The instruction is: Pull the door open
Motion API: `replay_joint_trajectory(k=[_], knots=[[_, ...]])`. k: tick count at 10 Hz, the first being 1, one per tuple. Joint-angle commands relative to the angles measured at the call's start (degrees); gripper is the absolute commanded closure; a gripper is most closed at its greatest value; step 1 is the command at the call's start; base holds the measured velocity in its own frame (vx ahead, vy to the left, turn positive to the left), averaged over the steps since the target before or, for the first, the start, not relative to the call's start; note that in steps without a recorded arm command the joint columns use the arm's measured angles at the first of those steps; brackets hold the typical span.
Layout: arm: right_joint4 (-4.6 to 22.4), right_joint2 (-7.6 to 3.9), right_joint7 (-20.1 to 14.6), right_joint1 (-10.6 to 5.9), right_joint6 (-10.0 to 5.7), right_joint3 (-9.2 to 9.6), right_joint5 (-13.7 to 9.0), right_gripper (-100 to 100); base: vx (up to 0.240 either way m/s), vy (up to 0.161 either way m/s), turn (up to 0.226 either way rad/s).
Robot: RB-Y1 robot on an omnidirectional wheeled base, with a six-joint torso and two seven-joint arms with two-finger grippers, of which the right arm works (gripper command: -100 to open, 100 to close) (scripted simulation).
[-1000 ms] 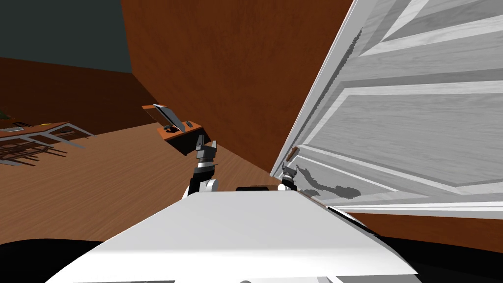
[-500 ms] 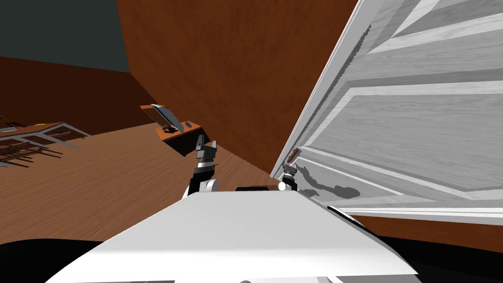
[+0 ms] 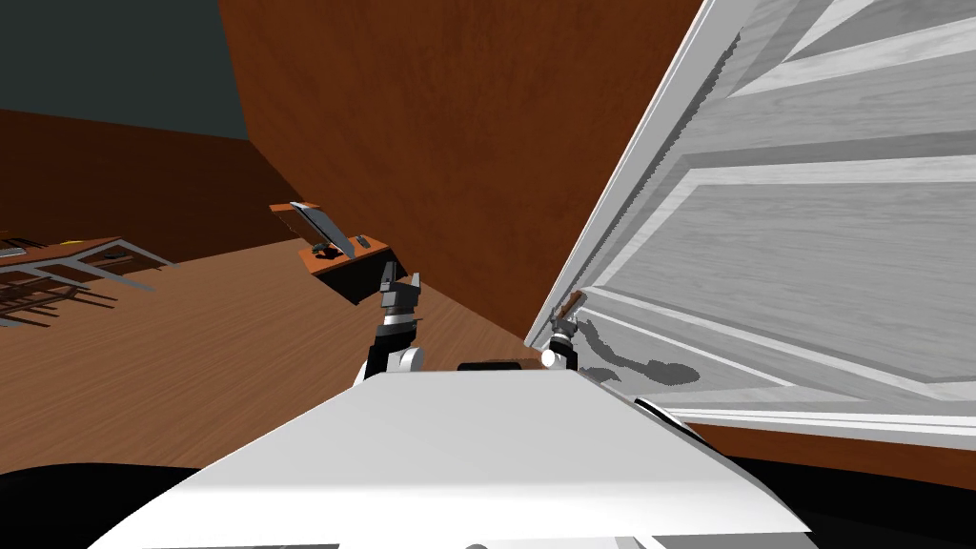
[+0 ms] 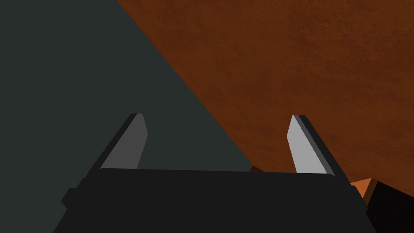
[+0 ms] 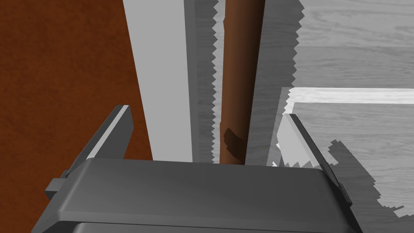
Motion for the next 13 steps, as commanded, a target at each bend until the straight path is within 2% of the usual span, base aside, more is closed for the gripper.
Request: replay_joint_trajectory(k=[1, 2, 3, 4, 5, 6, 7, 8, 9, 10, 11, 12, 13], knots=[[0.0, 0.19, -0.5, 0.17, 0.74, -2.10, 2.3, -100, 0.044, -0.008, 0.000], [0.9, 0.86, -1.7, 0.13, 1.95, -4.18, 4.3, -100, 0.050, -0.004, -0.001], [0.9, 0.86, -1.7, 0.13, 1.95, -5.08, 5.7, -100, 0.041, -0.001, -0.002], [1.8, 1.56, -3.0, 0.09, 3.21, -7.19, 7.6, -100, 0.045, -0.003, -0.002], [1.8, 1.56, -3.0, 0.09, 3.21, -8.15, 9.2, -100, 0.037, -0.007, 0.000], [2.7, 2.26, -4.2, 0.06, 4.49, -10.25, 11.0, -100, 0.041, -0.010, -0.001], [2.7, 2.26, -4.2, 0.06, 4.49, -11.22, 12.7, -100, 0.034, -0.006, 0.001], [2.7, 2.26, -4.2, 0.06, 4.49, -11.22, 13.2, -100, 0.016, -0.004, 0.000], [3.7, 2.97, -5.5, 0.03, 5.78, -13.89, 15.5, -100, 0.030, -0.014, -0.002], [3.7, 2.97, -5.5, 0.03, 5.78, -14.25, 16.8, -100, 0.034, -0.012, 0.001], [4.6, 3.67, -6.7, 0.02, 7.06, -16.58, 18.7, -100, 0.040, -0.013, 0.000], [4.6, 3.67, -6.7, 0.02, 7.06, -17.17, 20.2, -100, 0.037, -0.009, 0.001], [5.5, 4.35, -7.8, 0.02, 8.29, -19.40, 22.0, -100, 0.042, -0.012, 0.000]])
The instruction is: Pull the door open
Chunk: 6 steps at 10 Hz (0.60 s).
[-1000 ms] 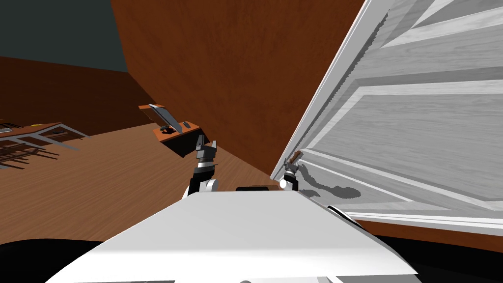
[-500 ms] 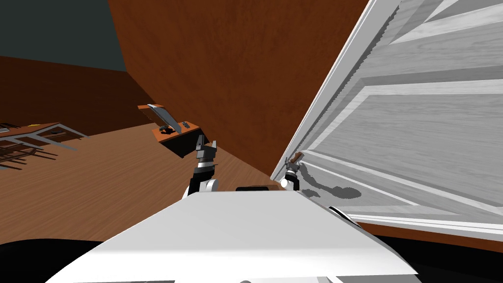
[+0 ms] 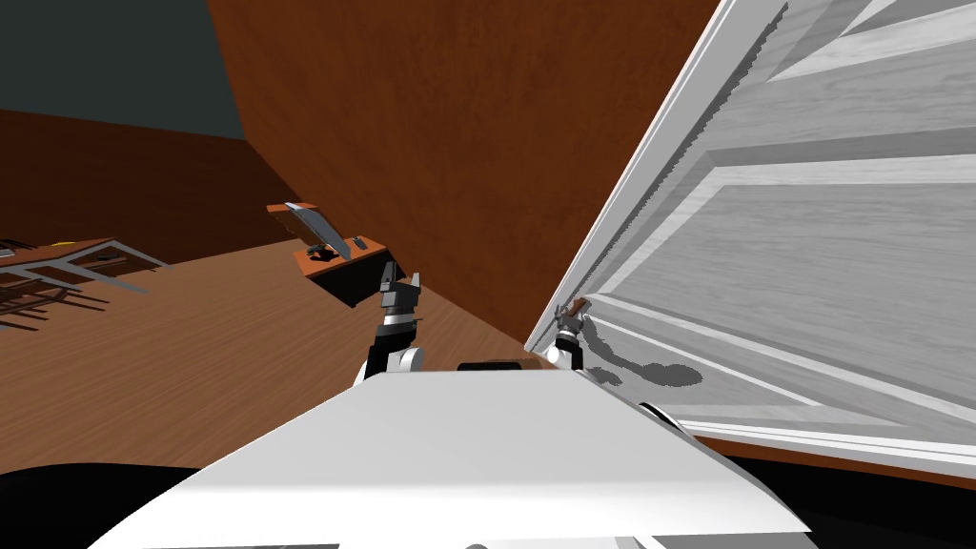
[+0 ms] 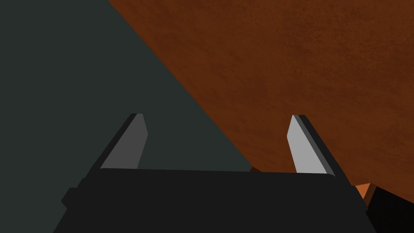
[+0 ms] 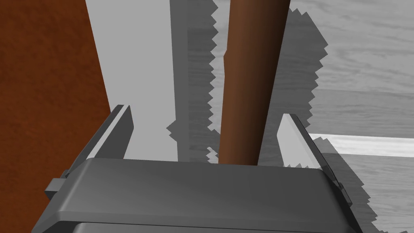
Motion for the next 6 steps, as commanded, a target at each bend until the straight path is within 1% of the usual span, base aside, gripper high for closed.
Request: replay_joint_trajectory(k=[1, 2, 3, 4, 5, 6], knots=[[0.2, 0.35, -0.5, 0.18, 0.75, -1.71, 2.2, -100, 0.036, -0.013, 0.002], [1.0, 1.00, -1.6, 0.18, 1.94, -3.99, 4.3, -100, 0.036, -0.018, 0.001], [1.0, 1.00, -1.6, 0.18, 1.94, -4.25, 4.9, -100, 0.029, -0.014, 0.002], [1.9, 1.62, -2.6, 0.19, 3.06, -6.52, 7.1, -100, 0.036, -0.018, 0.001], [2.6, 2.17, -3.4, 0.20, 4.06, -8.25, 8.7, -100, 0.036, -0.020, 0.008], [2.6, 2.17, -3.4, 0.20, 4.06, -8.42, 9.3, -100, 0.020, -0.009, 0.006]])
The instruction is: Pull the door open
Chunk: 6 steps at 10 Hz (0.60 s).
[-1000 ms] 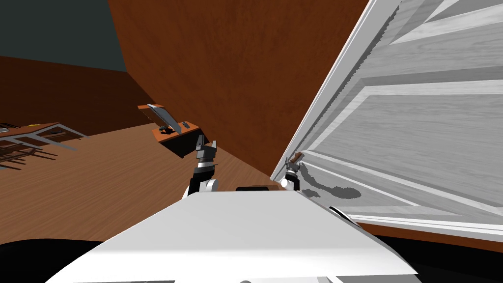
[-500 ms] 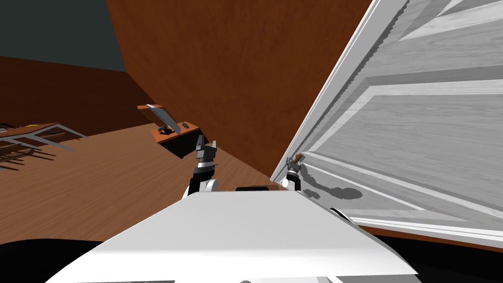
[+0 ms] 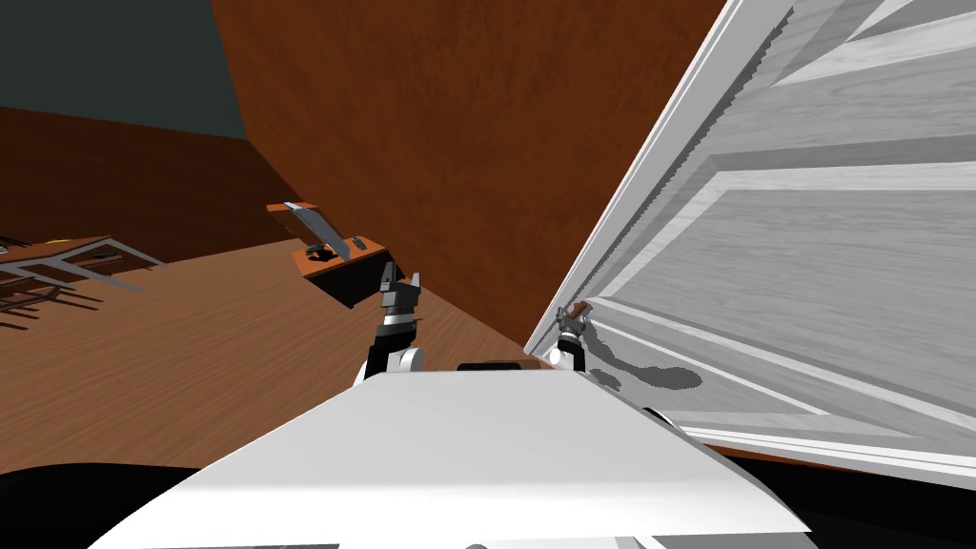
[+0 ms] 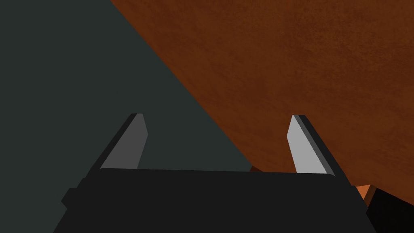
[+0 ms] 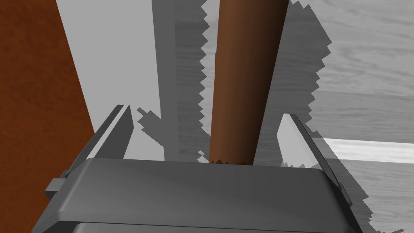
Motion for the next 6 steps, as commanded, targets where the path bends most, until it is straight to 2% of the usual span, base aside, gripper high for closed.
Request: replay_joint_trajectory(k=[1, 4, 5, 6], knots=[[1.0, 0.51, -0.9, -0.13, 1.11, -2.20, 2.2, -100, 0.020, -0.012, 0.000], [2.3, 1.49, -2.4, -0.09, 2.91, -5.20, 5.4, -100, 0.021, -0.023, 0.008], [2.6, 1.64, -2.5, -0.57, 1.88, -4.16, 5.2, -100, -0.003, 0.008, 0.003], [2.6, 1.64, -2.5, -0.57, 1.88, -4.16, 5.2, 100, -0.016, 0.018, 0.015]])
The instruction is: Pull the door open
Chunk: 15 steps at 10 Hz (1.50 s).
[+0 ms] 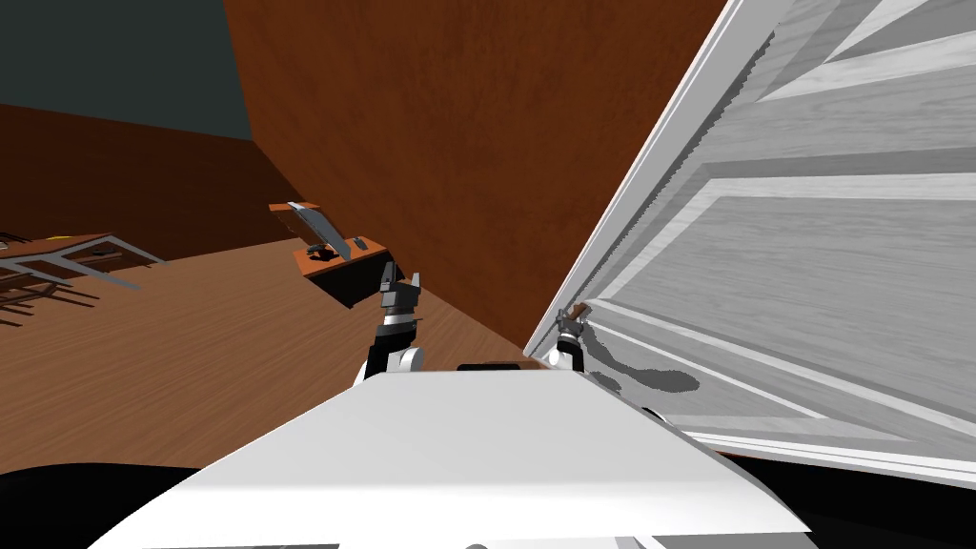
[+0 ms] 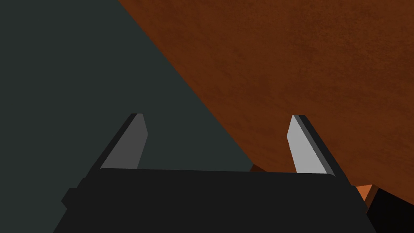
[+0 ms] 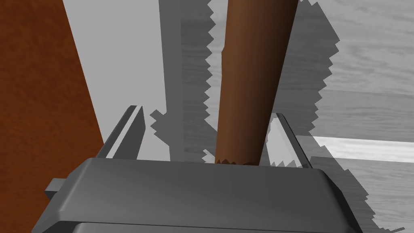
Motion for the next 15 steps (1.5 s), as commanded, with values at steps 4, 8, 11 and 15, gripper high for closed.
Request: replay_joint_trajectory(k=[4, 8, 11, 15], knots=[[0.2, -0.18, 0.2, 0.13, 0.27, -0.16, -0.2, 100, -0.002, 0.001, -0.004], [-0.4, -0.95, -1.2, 0.55, 0.44, 1.24, 0.7, 100, -0.112, 0.021, 0.034], [-0.7, -1.94, -2.7, 1.13, 1.03, 2.70, 1.6, 100, -0.209, 0.022, 0.085], [-1.3, -3.43, -5.0, 1.99, 1.92, 4.90, 2.9, 100, -0.226, 0.003, 0.084]])
